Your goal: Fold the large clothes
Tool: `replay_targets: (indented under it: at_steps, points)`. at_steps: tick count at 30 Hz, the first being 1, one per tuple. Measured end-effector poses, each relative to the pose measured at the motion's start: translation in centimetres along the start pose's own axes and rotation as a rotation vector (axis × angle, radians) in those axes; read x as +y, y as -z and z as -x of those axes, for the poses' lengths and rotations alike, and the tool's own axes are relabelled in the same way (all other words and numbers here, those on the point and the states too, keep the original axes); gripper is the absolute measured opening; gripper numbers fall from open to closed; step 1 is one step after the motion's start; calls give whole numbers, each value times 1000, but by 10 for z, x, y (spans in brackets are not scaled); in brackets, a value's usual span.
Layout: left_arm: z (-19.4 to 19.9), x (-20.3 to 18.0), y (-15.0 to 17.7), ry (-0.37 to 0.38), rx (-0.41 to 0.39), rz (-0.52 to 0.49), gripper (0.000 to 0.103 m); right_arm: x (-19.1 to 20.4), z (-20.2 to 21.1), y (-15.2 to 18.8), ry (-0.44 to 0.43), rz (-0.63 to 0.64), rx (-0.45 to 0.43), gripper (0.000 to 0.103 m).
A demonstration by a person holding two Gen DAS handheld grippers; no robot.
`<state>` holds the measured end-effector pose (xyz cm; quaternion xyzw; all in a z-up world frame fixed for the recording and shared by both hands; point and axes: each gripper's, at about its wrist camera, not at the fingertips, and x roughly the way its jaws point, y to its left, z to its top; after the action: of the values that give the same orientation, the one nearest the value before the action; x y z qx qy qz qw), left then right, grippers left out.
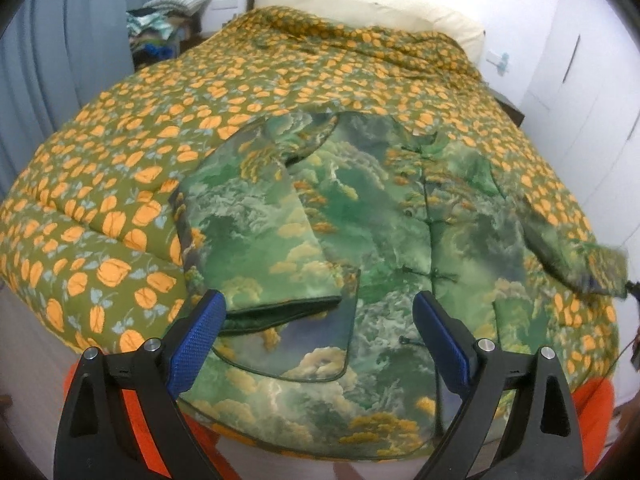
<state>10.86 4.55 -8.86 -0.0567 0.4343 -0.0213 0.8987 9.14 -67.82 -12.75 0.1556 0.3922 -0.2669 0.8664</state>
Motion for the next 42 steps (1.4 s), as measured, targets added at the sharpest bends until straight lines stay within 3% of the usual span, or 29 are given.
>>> replay_targets:
  at_steps: [1,3,8,13,16,20,23,25,27,28,29,30,31,33,37,42]
  points:
    - [-1,0,0,-6,4,-3,95,-13,-8,3,28,-15,25,22]
    - [-2,0,1,-17,10,-10,95,-34,-19,9,56,-59,63,35]
    - [-9,5,3,-61,27,-7,95,-47,-13,23,51,-120,75,44]
    - [-24,5,1,-98,60,-66,95,10,25,42,-96,-61,23,63]
    - [-33,0,-3,-102,81,-196,95,56,55,64,-186,6,-22,70]
    - [-54,-14,-1,-32,144,-436,100,131,89,111,-302,132,-49,76]
    - [-82,-23,7,-129,138,-612,101,176,99,146,-387,209,-25,76]
    - [-104,-22,8,-164,165,-640,101,204,104,169,-441,260,1,76]
    - [-124,-17,6,-199,188,-631,100,220,102,183,-461,309,21,76]
    - [-131,-13,3,-205,193,-618,84,230,102,192,-464,343,34,76]
    - [-135,-8,-1,-179,206,-583,42,232,100,195,-464,359,41,76]
    - [-136,1,-7,-147,233,-531,18,236,101,199,-463,377,46,76]
    - [-133,10,-14,-108,243,-473,7,236,102,201,-458,383,42,76]
    - [-111,35,-38,-53,178,-349,5,235,108,201,-449,393,26,76]
    - [-67,109,-95,-58,64,-112,5,225,123,197,-417,393,-18,76]
    - [-36,215,-150,-228,-42,93,5,218,127,192,-412,360,-26,76]
